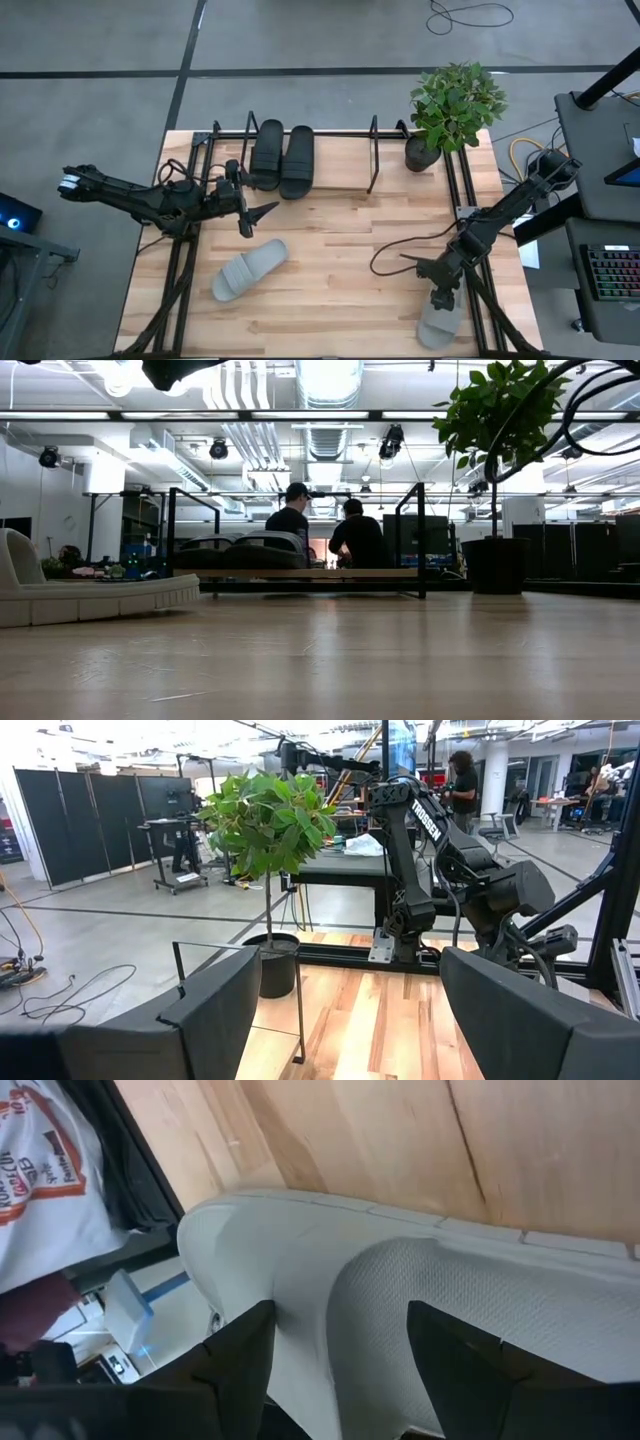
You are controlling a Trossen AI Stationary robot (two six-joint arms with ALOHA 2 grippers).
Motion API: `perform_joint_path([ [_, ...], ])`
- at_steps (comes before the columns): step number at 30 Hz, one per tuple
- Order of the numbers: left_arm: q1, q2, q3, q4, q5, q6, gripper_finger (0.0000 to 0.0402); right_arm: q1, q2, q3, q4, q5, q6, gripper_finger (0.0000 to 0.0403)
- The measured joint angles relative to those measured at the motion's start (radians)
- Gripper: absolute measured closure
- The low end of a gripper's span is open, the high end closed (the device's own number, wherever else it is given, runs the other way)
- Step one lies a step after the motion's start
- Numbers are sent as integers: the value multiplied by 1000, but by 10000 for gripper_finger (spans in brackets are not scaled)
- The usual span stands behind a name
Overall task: Pick and place slides into the shelf
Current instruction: Put the right gray slipper on the shelf
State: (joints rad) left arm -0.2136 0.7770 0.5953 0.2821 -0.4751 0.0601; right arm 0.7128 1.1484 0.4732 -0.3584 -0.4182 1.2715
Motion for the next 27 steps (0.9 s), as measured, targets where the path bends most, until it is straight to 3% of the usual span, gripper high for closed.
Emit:
perform_joint_path([
  [8,0,-1,0,2,0,0,109,3,0,0,43,64,-38,203],
  [27,0,-2,0,1,0,0,109,3,1,0,98,41,-177,387],
])
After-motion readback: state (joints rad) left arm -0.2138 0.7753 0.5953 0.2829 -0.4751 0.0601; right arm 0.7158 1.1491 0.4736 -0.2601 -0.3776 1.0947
